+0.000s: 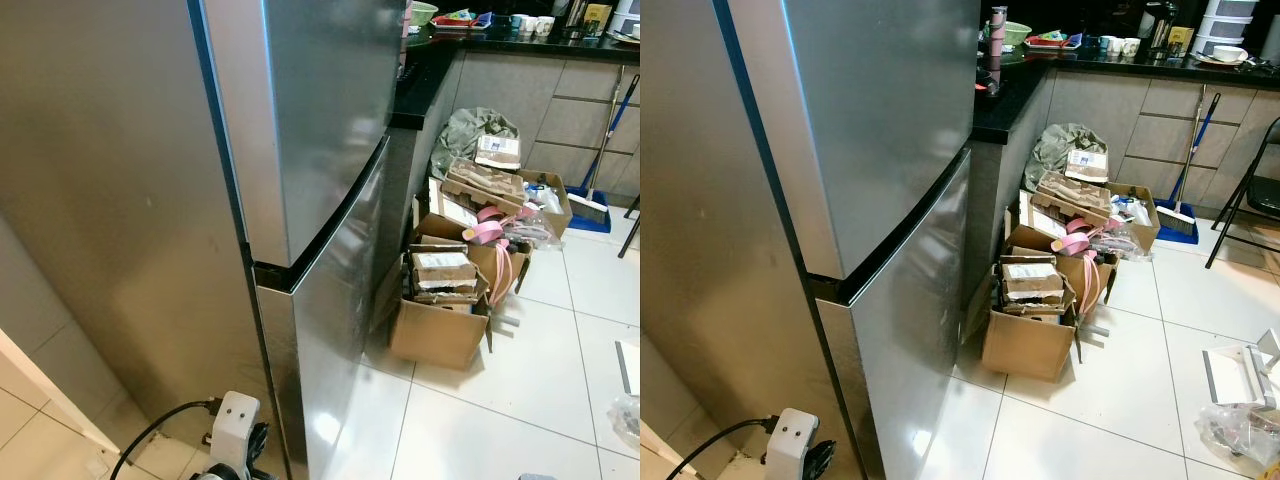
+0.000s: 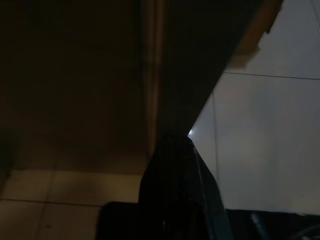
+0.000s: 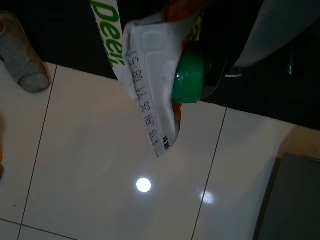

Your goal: Restocking fridge

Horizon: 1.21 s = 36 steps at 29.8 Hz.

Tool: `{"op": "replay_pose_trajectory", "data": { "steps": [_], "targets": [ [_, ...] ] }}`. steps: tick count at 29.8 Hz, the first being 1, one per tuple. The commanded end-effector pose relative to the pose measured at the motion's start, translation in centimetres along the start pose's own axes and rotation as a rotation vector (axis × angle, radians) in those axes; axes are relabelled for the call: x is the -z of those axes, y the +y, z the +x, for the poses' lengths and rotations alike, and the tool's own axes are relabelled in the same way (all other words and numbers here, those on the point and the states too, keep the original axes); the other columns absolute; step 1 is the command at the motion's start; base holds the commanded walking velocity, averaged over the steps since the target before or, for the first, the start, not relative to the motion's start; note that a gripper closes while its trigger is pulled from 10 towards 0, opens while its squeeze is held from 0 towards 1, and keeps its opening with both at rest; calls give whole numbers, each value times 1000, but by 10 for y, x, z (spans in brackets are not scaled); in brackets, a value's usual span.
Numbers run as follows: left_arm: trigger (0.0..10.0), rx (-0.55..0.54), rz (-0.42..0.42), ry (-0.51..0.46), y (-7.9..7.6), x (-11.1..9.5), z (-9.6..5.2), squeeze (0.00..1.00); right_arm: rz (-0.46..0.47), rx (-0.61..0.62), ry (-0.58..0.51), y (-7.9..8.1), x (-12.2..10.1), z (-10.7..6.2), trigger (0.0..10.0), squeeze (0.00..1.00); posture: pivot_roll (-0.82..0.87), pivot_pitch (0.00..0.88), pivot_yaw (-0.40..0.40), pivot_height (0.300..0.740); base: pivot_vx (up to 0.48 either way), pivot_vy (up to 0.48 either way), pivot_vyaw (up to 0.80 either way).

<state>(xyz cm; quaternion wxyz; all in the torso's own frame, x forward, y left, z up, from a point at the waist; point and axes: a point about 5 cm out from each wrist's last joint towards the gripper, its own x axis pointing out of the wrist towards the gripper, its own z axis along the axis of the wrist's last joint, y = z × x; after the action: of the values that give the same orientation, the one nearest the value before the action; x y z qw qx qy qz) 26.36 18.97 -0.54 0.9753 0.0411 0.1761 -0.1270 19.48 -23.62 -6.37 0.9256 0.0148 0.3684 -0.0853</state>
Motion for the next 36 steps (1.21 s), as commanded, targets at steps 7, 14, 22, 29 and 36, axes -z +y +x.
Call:
{"op": "replay_pose_trajectory", "data": {
  "steps": [7,14,22,29,36],
  "targets": [
    [0,-110,25,-52,20,-9,-5,0,-5,16,12,-7,4,-2,10000,0,-117,143,-9,740,0,0,0],
    [0,-176,-13,-113,26,-25,3,0,-14,14,6,-9,1,-2,10000,0,-121,153,-23,740,0,0,0],
    [9412,-141,-28,-157,20,-49,19,0,-17,12,-7,-9,-3,0,10000,0,-126,163,-22,740,0,0,0],
    [10000,-50,0,-178,9,-62,29,0,-16,14,-12,-10,-5,0,10000,0,-128,165,-19,740,0,0,0],
    [10000,9,19,-193,1,-69,34,0,-13,16,-14,-10,-5,0,10000,0,-129,164,-15,740,0,0,0]
  ]
}}
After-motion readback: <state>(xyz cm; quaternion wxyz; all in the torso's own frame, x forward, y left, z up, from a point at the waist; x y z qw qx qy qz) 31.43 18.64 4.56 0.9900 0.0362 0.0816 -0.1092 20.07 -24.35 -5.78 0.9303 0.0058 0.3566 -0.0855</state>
